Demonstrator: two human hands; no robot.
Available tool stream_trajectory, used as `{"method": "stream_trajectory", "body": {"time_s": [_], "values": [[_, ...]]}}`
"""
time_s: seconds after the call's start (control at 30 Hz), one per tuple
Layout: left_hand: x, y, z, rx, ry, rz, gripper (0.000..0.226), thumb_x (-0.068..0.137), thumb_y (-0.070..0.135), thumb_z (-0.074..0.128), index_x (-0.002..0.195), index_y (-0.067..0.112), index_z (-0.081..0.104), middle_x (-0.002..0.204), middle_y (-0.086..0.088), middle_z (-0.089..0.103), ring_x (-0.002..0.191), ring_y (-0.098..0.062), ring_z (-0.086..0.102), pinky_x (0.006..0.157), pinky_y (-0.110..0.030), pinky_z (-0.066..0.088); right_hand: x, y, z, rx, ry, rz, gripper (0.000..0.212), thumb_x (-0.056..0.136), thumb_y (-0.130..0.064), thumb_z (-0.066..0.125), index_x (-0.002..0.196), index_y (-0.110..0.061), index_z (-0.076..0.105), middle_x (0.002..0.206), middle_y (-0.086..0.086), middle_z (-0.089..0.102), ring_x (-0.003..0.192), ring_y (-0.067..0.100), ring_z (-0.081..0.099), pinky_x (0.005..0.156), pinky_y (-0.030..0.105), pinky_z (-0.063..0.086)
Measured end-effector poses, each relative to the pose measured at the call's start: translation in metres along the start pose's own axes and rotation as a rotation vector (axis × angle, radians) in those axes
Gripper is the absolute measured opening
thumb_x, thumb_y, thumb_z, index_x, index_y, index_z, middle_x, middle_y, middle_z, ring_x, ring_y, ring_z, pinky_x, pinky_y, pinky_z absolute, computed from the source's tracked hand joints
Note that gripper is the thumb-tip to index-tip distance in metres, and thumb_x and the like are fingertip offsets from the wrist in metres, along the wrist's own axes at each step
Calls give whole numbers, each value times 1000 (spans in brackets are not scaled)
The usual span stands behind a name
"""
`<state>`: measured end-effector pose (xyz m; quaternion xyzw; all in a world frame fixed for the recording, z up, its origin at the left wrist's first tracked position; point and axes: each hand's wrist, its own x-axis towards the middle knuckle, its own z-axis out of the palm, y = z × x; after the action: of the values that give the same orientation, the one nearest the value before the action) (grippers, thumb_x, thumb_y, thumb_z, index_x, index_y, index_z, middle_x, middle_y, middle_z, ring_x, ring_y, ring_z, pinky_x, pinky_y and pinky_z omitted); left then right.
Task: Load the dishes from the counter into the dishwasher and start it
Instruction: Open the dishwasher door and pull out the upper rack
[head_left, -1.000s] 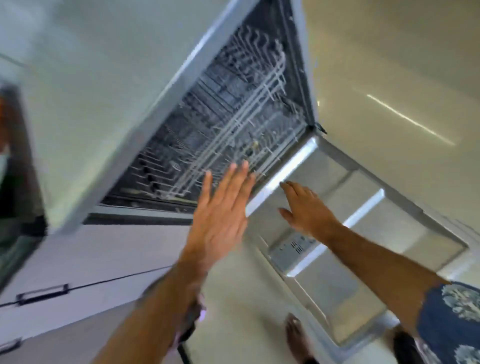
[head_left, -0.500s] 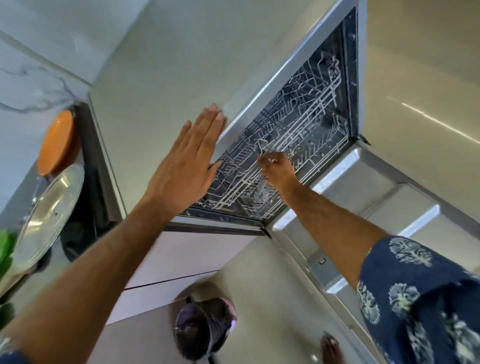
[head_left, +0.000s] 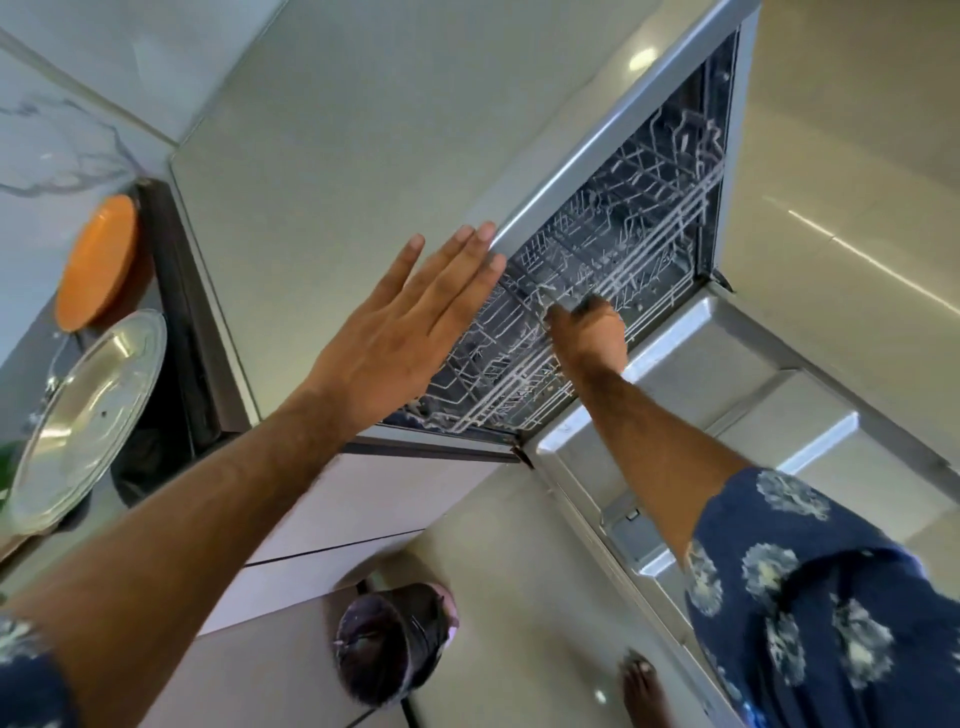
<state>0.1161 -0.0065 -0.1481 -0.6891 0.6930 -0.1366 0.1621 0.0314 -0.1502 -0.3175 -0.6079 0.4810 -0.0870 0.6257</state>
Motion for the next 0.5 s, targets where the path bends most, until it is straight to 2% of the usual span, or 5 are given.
{"method": "stream_trajectory", "body": {"time_s": [0.1, 0.23, 0.33, 0.4, 0.5], "values": [[-1, 1, 0, 23, -4, 28, 89, 84, -19, 48, 159, 3, 4, 167, -18, 3, 155, -31, 5, 125, -53, 10, -27, 32, -21, 27, 14, 38, 28, 93, -41, 63, 101, -14, 58, 83, 2, 69, 75, 18, 68, 63, 28, 55], [-1, 2, -1, 63, -18, 22, 94, 84, -19, 52, 159, 4, 1, 167, -16, -5, 155, -30, 1, 125, -51, 6, -62, 66, -65, -59, 38, 68, 25, 89, -41, 60, 90, -17, 54, 81, 4, 71, 72, 24, 69, 62, 35, 57], [-1, 3, -3, 66, -44, 8, 97, 81, -20, 52, 159, 4, 0, 167, -17, -7, 155, -31, -1, 125, -51, 2, -88, 82, -100, -164, 11, 67, 25, 92, -38, 57, 93, -14, 54, 83, 7, 71, 77, 29, 68, 69, 44, 59], [-1, 3, -6, 77, -55, 32, 99, 78, -22, 50, 159, 5, 0, 167, -17, -8, 155, -33, -2, 125, -54, 3, -104, 88, -124, -378, -67, 38, 34, 98, -48, 51, 98, -15, 56, 87, 9, 70, 80, 31, 68, 75, 46, 58], [2, 4, -8, 107, -89, 139, 96, 78, -22, 45, 160, 7, 3, 167, -16, -7, 154, -34, -3, 123, -55, -3, -121, 94, -152, -1018, -196, -224, 43, 100, -56, 40, 107, -17, 59, 95, 7, 68, 88, 29, 68, 79, 43, 57]]}}
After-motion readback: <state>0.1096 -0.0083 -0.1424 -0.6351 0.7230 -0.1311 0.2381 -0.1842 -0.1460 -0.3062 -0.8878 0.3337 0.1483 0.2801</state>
